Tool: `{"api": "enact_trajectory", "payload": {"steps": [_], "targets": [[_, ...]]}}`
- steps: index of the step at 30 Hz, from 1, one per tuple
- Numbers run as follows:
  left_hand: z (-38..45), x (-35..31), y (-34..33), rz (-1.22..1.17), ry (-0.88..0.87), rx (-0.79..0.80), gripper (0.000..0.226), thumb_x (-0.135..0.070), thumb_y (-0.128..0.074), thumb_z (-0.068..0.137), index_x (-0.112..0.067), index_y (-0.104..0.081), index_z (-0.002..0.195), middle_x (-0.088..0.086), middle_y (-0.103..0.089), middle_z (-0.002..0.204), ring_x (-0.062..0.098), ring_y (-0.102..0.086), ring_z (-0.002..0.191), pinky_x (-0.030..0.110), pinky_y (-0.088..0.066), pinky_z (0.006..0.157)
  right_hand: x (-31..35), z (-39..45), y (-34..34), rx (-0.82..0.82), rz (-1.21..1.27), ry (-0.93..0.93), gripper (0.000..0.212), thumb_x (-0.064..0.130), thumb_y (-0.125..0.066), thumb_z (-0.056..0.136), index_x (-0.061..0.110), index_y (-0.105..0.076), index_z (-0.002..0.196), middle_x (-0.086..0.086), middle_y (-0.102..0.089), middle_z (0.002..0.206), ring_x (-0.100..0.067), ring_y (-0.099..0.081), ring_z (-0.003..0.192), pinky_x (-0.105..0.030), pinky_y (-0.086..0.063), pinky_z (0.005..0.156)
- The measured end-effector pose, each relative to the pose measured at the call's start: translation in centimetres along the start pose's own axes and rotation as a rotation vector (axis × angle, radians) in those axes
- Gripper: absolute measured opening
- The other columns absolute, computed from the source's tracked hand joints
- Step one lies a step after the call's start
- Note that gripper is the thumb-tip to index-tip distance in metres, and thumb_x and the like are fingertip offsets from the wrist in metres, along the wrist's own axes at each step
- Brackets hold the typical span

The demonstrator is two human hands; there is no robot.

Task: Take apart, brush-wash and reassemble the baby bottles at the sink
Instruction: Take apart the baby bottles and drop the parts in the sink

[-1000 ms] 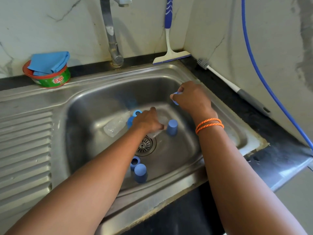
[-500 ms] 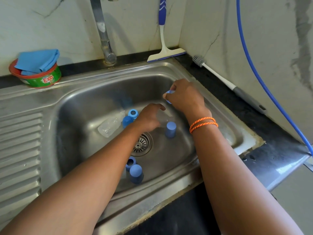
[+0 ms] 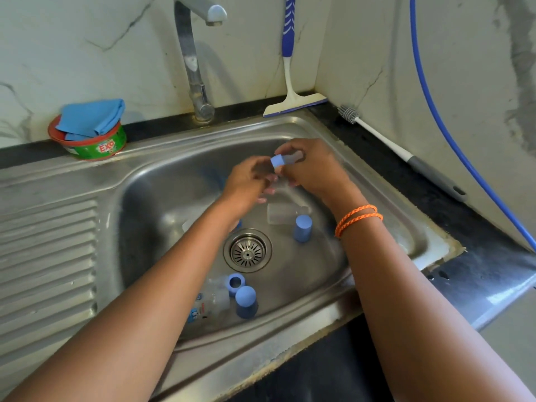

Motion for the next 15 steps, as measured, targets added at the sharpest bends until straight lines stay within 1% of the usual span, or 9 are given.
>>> {"api": "enact_trajectory", "payload": {"steps": [1,2,4,5,8,9,11,13,15], "targets": [[-0.8,-0.7,0.7,-0.049,-0.017,-0.011,0.032,-0.007,-0.063,0.100,-0.037,-0.065,0.113,0.000,-0.078,0.105,0.022,-0.075,0.088,0.037,-0.059,0.082,0.5,-0.3,-0.7,0.078,0.137,0.004,0.032,-0.003,-0.074,0.091,0.009,-0.074,0.121,-0.010,-0.070,0.092,-0.011,-0.068,0.069,-0.028,-0.059,0.069],[-1.6,-1.1,1.6,-0.085,-0.038,-0.030,0.026,-0.011,-0.065,0.101,-0.034,-0.066,0.115,0.002,-0.079,0.104,0.025,-0.077,0.087,0.035,-0.059,0.079,0.9,-0.7,-1.5,0.168,0.266,-0.002,0.034,-0.006,-0.069,0.095,0.004,-0.071,0.128,-0.012,-0.069,0.091,-0.010,-0.071,0.069,-0.026,-0.060,0.069],[-2.9,-1.7,3.1,-0.141,-0.058,-0.083,0.017,-0.015,-0.064,0.103,-0.019,-0.070,0.118,0.006,-0.080,0.100,0.027,-0.079,0.085,0.030,-0.061,0.074,1.9,-1.5,-2.4,0.296,0.422,-0.011,0.038,-0.006,-0.062,0.101,0.002,-0.064,0.138,-0.011,-0.070,0.093,-0.010,-0.075,0.076,-0.024,-0.061,0.074],[-3.5,-1.9,4.0,-0.145,-0.062,-0.115,0.016,-0.015,-0.064,0.103,-0.012,-0.071,0.117,0.007,-0.080,0.097,0.026,-0.079,0.083,0.027,-0.062,0.072,2.4,-1.9,-2.8,0.318,0.476,-0.010,0.040,-0.005,-0.062,0.102,0.003,-0.062,0.141,-0.011,-0.071,0.093,-0.011,-0.076,0.078,-0.025,-0.062,0.076],[-4.7,-2.2,6.0,-0.176,-0.059,-0.221,0.018,-0.017,-0.070,0.099,-0.004,-0.071,0.112,0.010,-0.080,0.091,0.026,-0.079,0.078,0.029,-0.064,0.071,2.9,-2.4,-3.6,0.240,0.595,-0.045,0.044,0.000,-0.070,0.098,0.003,-0.055,0.139,-0.019,-0.074,0.103,-0.025,-0.079,0.087,-0.034,-0.065,0.083],[-4.8,-2.0,6.4,-0.199,-0.052,-0.263,0.019,-0.016,-0.073,0.098,-0.002,-0.070,0.109,0.012,-0.080,0.090,0.027,-0.079,0.076,0.030,-0.064,0.069,2.8,-2.4,-3.9,0.178,0.593,-0.042,0.042,0.003,-0.073,0.097,0.002,-0.055,0.135,-0.023,-0.075,0.107,-0.032,-0.079,0.092,-0.039,-0.065,0.088],[-5.1,-1.5,7.0,-0.236,-0.030,-0.350,0.019,-0.015,-0.077,0.094,0.000,-0.069,0.102,0.014,-0.079,0.088,0.028,-0.079,0.074,0.033,-0.064,0.069,2.9,-2.1,-4.5,0.082,0.546,0.012,0.031,0.009,-0.074,0.098,-0.004,-0.062,0.124,-0.028,-0.075,0.107,-0.042,-0.076,0.100,-0.050,-0.063,0.094],[-5.1,-1.0,7.4,-0.254,-0.021,-0.417,0.020,-0.015,-0.078,0.093,0.001,-0.069,0.100,0.014,-0.079,0.085,0.028,-0.079,0.074,0.038,-0.065,0.071,3.2,-2.1,-5.2,0.069,0.472,0.066,0.026,0.018,-0.076,0.098,-0.002,-0.072,0.114,-0.023,-0.077,0.103,-0.043,-0.075,0.102,-0.056,-0.060,0.096],[-5.1,-0.6,7.7,-0.263,-0.020,-0.478,0.017,-0.013,-0.078,0.093,0.001,-0.070,0.098,0.013,-0.079,0.081,0.026,-0.079,0.073,0.040,-0.066,0.073,3.8,-2.4,-5.9,0.090,0.385,0.116,0.034,0.031,-0.084,0.090,0.005,-0.076,0.111,-0.012,-0.080,0.102,-0.033,-0.076,0.101,-0.052,-0.060,0.098]]}}
Point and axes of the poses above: each hand's wrist, its own z-axis towards the middle knuckle, its own y-axis out of the back of the hand, x = y × z, the point moved 7 cm from there along z, towards the middle knuckle
